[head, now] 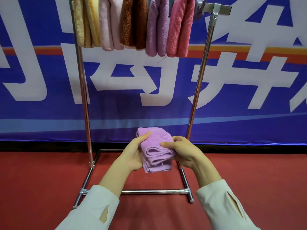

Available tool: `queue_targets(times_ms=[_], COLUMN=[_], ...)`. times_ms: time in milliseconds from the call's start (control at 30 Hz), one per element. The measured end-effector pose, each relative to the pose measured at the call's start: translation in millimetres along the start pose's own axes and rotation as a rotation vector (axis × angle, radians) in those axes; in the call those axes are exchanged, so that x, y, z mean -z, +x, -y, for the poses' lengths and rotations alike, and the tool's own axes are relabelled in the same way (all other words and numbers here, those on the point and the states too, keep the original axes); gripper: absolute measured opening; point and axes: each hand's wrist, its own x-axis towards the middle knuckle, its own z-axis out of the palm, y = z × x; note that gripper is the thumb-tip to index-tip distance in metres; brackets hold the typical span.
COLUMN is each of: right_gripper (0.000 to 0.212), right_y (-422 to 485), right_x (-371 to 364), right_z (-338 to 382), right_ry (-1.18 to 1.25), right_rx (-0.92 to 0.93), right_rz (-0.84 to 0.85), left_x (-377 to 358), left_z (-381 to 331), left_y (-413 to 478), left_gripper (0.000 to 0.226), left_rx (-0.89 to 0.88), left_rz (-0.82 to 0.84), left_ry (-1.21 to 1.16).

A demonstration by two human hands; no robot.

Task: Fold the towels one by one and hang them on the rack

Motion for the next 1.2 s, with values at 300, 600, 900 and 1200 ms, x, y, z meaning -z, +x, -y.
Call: queue_targets(times_ms=[300, 600, 900, 1200], right_gripper=[0.025, 0.029, 0.034, 0.017], right_y=[-1, 2, 2, -2], right_x=[-1, 6, -2, 3], right_z=[0, -2, 1, 2], right_ry=[0.187, -0.327, 0.126, 0.043], right_rx=[-0.043, -0.007, 0.346, 0.617], right_rz=[0.202, -0.110, -0.217, -0.490], left_x=[9, 11, -6, -11], left_z=[-1, -1, 10, 9], left_y=[5, 13, 2, -2], left_gripper=[0.055, 0.044, 0.051, 0.058], left_rx=[0.021, -0.140, -0.297, -0.261], left_rz=[-0.061, -0.118, 0.191, 0.273], left_ry=[-0.057, 0.013, 0.437, 0.529])
